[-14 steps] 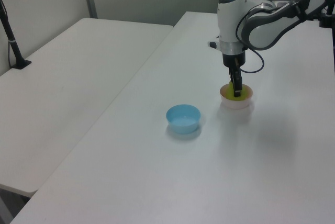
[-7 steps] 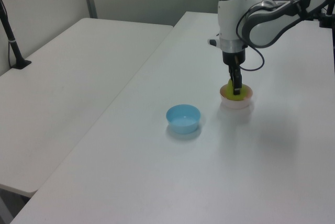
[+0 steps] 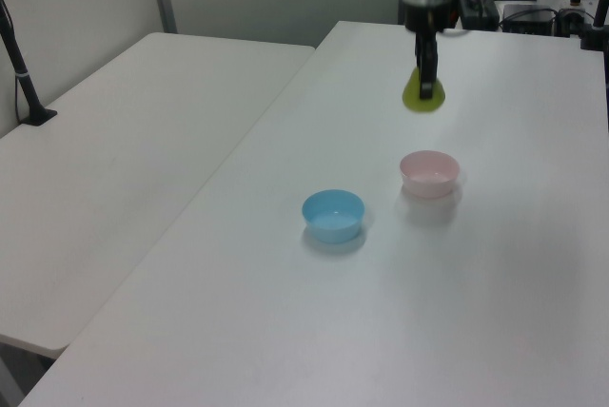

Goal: Pick up a pear from the bowl
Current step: 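Lift the green pear out of the pink bowl and carry it away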

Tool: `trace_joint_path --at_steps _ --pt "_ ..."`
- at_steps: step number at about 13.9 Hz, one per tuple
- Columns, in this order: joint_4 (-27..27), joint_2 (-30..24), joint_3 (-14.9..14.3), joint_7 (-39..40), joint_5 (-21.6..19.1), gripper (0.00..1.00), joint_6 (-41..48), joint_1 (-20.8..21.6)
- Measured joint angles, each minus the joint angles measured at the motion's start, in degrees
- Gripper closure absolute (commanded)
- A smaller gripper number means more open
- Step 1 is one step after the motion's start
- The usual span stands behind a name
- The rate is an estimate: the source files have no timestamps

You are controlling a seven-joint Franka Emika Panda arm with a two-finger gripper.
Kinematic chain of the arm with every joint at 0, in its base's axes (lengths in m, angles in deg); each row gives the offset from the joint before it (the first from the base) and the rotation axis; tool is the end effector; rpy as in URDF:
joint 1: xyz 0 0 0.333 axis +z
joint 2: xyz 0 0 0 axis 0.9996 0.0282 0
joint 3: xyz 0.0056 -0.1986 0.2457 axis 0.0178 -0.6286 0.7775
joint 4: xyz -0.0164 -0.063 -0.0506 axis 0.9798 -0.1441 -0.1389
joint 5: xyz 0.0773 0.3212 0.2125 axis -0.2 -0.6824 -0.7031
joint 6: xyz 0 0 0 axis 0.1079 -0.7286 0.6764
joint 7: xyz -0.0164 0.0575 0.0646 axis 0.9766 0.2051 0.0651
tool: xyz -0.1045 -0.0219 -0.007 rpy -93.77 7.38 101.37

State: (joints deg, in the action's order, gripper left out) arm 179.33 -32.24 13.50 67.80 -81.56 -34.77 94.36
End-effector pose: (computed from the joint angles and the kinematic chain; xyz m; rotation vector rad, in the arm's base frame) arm 0.5947 0.0671 0.5230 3.0660 0.5454 -0.0198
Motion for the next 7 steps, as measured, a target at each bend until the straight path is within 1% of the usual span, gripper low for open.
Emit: trace_joint_path --at_steps 2,3,5,7 --pt "-4.31 -0.7 0.08 0.0 -0.78 1.0 3.17 -1.44" --pt "-5.18 -1.25 0.09 0.01 -0.85 1.0 3.65 -2.36" --pt "-5.41 -1.72 0.11 0.85 -0.85 1.0 3.95 -4.25" --pt "-5.58 -1.71 0.08 4.58 -1.37 1.0 3.96 -7.56"
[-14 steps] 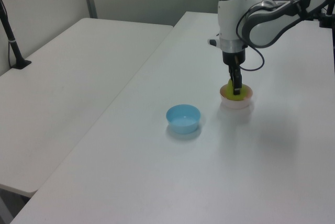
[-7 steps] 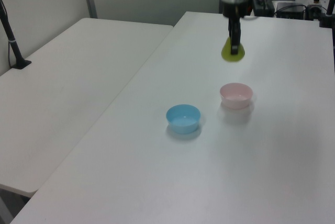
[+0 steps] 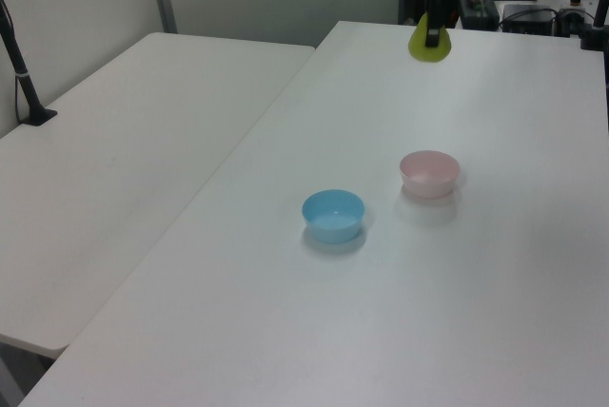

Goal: Pick up a pear from the bowl
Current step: 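Lift the green pear out of the pink bowl and carry it away, then lower the held pear onto the bare table surface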

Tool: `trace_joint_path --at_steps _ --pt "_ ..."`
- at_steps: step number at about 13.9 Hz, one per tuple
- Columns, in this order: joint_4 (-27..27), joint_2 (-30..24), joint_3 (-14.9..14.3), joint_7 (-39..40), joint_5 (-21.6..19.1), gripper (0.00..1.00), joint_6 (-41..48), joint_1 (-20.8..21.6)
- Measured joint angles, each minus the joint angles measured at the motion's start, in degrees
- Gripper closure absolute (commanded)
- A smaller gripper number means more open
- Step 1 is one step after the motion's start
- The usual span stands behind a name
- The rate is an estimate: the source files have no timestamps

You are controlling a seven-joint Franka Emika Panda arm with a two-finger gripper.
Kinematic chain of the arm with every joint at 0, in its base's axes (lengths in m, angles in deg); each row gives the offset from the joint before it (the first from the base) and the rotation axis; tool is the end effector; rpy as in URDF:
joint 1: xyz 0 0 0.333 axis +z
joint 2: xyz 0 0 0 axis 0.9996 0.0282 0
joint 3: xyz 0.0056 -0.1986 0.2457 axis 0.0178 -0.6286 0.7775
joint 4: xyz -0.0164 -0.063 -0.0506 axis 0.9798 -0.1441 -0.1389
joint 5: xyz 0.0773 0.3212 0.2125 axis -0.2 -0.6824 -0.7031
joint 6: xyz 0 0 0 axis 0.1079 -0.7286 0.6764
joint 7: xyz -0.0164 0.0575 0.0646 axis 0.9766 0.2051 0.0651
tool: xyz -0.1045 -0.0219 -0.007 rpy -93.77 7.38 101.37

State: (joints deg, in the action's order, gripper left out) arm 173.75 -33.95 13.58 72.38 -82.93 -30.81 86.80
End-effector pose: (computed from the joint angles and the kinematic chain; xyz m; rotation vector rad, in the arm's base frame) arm 0.5930 -0.0088 0.5815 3.0941 0.4607 0.0712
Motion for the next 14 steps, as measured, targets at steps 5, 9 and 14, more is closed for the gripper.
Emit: trace_joint_path --at_steps 5,9,14 --pt "-3.5 2.48 -0.16 11.2 -0.79 1.0 0.0 -10.98" --pt "-4.73 7.71 -0.28 18.23 -0.79 1.0 -2.77 -18.22" --pt "-4.38 16.94 -1.11 20.56 -0.75 1.0 -13.25 -23.08"
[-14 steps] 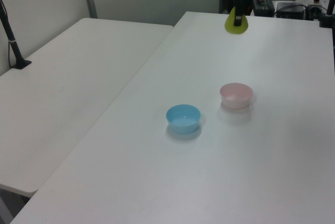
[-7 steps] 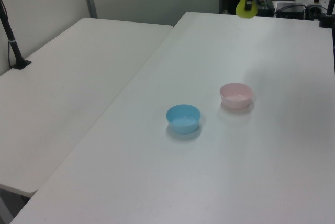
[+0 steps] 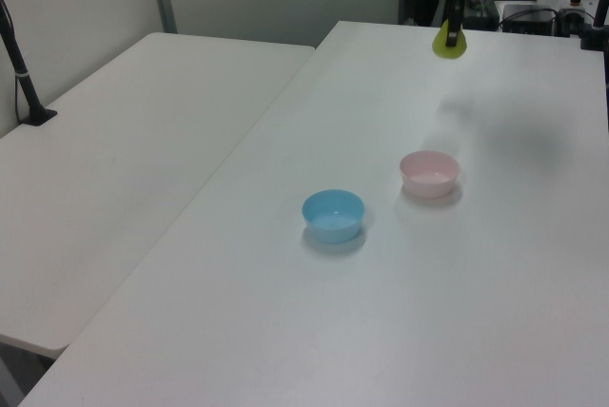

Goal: Pick up a pear from the bowl
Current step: 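Lower the held pear onto the bare table surface, then open the gripper to release the pear and raise it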

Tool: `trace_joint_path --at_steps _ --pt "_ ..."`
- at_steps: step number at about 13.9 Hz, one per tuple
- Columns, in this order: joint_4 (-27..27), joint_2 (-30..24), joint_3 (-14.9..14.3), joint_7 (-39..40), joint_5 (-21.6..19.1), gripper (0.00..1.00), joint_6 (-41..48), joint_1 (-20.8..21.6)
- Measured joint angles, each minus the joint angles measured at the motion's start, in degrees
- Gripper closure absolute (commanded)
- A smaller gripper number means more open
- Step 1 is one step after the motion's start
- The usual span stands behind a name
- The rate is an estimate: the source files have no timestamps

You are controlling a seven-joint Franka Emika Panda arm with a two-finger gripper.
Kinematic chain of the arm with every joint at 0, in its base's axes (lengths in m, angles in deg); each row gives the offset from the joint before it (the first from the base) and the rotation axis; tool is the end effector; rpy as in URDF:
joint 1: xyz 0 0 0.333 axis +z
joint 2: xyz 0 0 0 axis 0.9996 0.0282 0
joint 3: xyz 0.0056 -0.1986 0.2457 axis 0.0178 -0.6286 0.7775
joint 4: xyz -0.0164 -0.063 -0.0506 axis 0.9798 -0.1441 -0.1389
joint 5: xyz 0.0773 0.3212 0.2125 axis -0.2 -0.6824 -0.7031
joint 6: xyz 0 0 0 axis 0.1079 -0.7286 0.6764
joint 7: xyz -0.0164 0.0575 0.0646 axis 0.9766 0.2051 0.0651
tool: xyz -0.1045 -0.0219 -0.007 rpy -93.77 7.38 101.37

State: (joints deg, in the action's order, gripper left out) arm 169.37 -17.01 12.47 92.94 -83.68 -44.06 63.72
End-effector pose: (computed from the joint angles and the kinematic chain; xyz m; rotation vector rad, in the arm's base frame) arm 0.6163 -0.2857 0.4514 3.0929 0.3568 0.0819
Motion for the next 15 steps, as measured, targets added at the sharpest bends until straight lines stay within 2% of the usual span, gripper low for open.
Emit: trace_joint_path --at_steps 2,5,9,10,11,12,13,15 --pt "1.12 3.14 -1.3 0.07 0.0 1.0 -4.73 -0.31" --pt "2.58 6.19 -2.07 0.07 0.0 0.98 -6.54 -0.43" --pt "3.17 6.81 -2.07 0.07 0.0 0.94 -6.55 -0.42" --pt "3.67 6.89 -2.07 0.07 0.0 0.84 -6.96 -0.42" --pt "4.41 6.96 -2.07 0.07 0.0 0.64 -8.1 -0.42" --pt "4.65 6.84 -2.07 0.07 0.0 0.12 -8.56 -0.39" --pt "4.72 6.81 -2.07 0.07 0.0 0.0 -8.69 -0.39" --pt "5.05 6.88 -2.07 0.06 0.0 0.0 -8.78 -0.42"
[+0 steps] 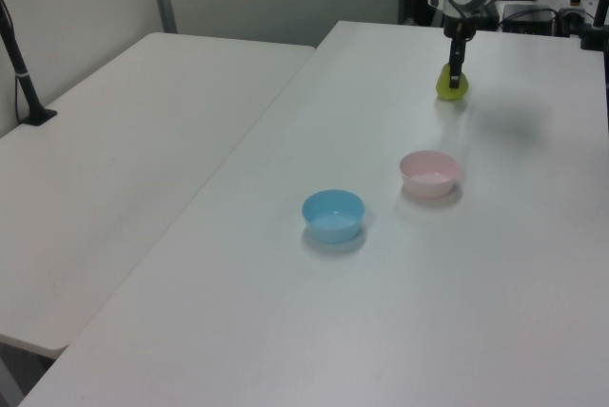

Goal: Pick up a pear from the bowl
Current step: 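Open the gripper to release the pear and raise it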

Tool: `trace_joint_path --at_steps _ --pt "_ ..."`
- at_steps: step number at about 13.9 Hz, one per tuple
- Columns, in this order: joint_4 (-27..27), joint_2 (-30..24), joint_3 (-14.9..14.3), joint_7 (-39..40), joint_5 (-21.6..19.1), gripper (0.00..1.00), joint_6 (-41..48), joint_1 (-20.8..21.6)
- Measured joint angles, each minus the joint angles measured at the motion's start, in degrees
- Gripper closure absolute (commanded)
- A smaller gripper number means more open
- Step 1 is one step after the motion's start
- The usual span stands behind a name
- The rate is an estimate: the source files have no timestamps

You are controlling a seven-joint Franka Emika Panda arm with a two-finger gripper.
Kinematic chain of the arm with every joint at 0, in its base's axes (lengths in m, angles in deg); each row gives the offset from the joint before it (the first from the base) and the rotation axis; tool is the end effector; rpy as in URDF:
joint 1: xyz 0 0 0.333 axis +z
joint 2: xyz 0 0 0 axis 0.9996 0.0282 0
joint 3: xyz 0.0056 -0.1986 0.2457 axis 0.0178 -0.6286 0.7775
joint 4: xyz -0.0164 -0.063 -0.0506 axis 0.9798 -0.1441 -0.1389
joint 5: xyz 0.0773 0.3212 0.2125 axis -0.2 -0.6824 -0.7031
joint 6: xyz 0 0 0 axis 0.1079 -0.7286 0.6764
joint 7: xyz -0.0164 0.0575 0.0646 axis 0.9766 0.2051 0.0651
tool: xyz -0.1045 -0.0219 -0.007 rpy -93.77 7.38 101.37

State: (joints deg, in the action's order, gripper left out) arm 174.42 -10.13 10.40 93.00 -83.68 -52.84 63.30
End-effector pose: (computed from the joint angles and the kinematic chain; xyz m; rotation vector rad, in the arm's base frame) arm 0.6110 -0.3128 0.3416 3.1132 0.2981 -0.0061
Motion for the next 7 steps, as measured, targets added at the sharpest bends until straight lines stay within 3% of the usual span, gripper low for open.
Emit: trace_joint_path --at_steps 3,7 --pt "0.01 -0.52 -0.01 -1.64 0.0 0.0 -0.45 0.0" --pt "-0.9 -8.3 0.19 -4.2 0.0 0.0 4.9 2.44"
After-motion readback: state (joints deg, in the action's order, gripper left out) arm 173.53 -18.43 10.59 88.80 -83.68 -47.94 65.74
